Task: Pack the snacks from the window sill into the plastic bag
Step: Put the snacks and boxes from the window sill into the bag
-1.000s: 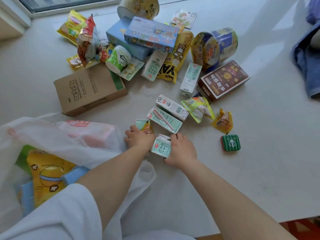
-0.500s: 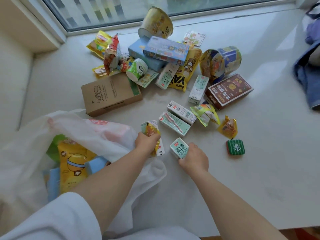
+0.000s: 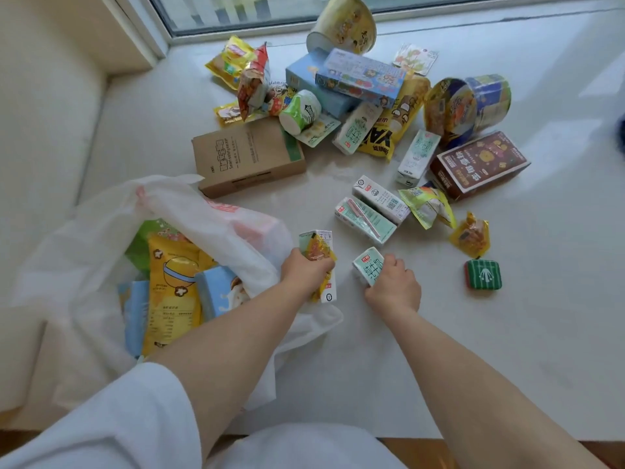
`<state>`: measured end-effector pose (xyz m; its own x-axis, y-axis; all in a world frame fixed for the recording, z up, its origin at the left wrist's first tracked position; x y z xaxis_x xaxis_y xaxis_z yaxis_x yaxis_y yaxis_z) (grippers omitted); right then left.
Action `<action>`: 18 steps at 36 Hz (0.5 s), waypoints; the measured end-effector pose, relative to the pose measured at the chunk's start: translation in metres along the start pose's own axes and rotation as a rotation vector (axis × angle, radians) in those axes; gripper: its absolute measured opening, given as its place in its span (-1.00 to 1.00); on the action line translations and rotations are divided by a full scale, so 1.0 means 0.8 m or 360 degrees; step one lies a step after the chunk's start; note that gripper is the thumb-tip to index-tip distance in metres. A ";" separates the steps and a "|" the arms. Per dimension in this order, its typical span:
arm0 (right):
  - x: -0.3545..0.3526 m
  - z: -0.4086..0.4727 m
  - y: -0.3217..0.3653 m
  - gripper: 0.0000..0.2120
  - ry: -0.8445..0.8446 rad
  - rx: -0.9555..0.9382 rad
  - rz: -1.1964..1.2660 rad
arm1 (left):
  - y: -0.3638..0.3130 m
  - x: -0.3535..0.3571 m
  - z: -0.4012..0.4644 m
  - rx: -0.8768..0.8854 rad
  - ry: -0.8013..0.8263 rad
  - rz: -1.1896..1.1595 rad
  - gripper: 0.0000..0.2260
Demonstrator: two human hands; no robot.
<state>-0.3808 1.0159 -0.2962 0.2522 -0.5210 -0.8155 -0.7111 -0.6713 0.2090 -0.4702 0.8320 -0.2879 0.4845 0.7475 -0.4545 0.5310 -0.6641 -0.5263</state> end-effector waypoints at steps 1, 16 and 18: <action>-0.001 0.001 0.000 -0.45 0.0002 -0.0008 0.0017 | 0.000 -0.001 -0.002 0.0003 0.0002 -0.0009 -0.59; -0.028 -0.047 -0.005 -0.49 0.0082 0.0302 0.1380 | -0.068 -0.040 -0.046 0.0305 0.0101 -0.0308 -0.60; -0.039 -0.059 0.010 -0.41 0.0066 0.0234 0.1550 | -0.077 -0.053 -0.057 0.0393 0.0146 -0.0375 -0.61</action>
<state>-0.3636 1.0017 -0.2440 -0.4664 -0.8313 -0.3022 -0.6940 0.1320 0.7078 -0.4916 0.8409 -0.2037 0.4350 0.8681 -0.2393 0.4571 -0.4419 -0.7719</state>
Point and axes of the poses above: each hand's wrist, its own z-axis towards the middle knuckle, its own x-axis out of the palm, y = z × x, the point moved 10 cm from there along z, towards the middle knuckle, and after that the axes turned 2 degrees about y, right-handed, at the moved point
